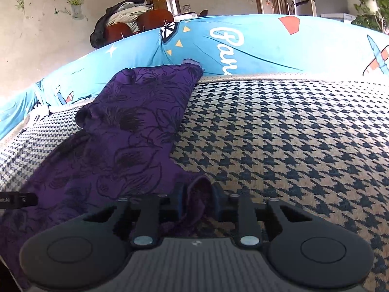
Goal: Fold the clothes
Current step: 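Grasp the edge of the purple floral jacket with the right gripper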
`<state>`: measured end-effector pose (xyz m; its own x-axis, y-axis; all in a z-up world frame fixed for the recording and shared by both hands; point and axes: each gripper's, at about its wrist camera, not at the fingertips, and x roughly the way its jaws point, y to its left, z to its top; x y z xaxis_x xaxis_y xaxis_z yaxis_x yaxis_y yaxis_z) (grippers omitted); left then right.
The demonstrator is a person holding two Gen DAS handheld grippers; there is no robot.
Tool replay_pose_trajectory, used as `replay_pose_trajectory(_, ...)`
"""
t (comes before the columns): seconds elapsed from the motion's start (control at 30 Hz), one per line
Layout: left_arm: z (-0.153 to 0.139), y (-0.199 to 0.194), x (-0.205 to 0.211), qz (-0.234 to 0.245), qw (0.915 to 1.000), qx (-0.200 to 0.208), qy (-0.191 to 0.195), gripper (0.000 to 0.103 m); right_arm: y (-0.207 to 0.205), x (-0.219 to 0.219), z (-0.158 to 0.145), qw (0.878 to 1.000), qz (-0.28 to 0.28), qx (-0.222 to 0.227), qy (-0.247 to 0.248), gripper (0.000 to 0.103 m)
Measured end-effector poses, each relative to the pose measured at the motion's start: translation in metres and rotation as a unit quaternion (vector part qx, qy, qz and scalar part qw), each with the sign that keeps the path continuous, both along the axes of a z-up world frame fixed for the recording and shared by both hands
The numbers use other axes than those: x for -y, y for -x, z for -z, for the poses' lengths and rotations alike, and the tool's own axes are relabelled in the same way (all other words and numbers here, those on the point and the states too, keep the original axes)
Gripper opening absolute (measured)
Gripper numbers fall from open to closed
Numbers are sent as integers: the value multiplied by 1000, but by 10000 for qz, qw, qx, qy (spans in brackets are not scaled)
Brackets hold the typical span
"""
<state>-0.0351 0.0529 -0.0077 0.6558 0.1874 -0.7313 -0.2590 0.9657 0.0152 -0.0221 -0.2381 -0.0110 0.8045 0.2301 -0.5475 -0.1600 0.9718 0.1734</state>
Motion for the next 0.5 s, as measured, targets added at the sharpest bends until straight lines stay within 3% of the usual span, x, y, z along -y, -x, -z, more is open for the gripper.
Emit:
replay_pose_trajectory(0.33, -9, 2, -14, -204, 9995, 155, 179, 103, 17, -11, -28, 9985, -293, 205, -419, 16)
replay_pose_trajectory(0.5, -20, 5, -29, -406, 9983, 287, 292, 103, 32, -41, -50, 9943, -808, 361, -599, 16)
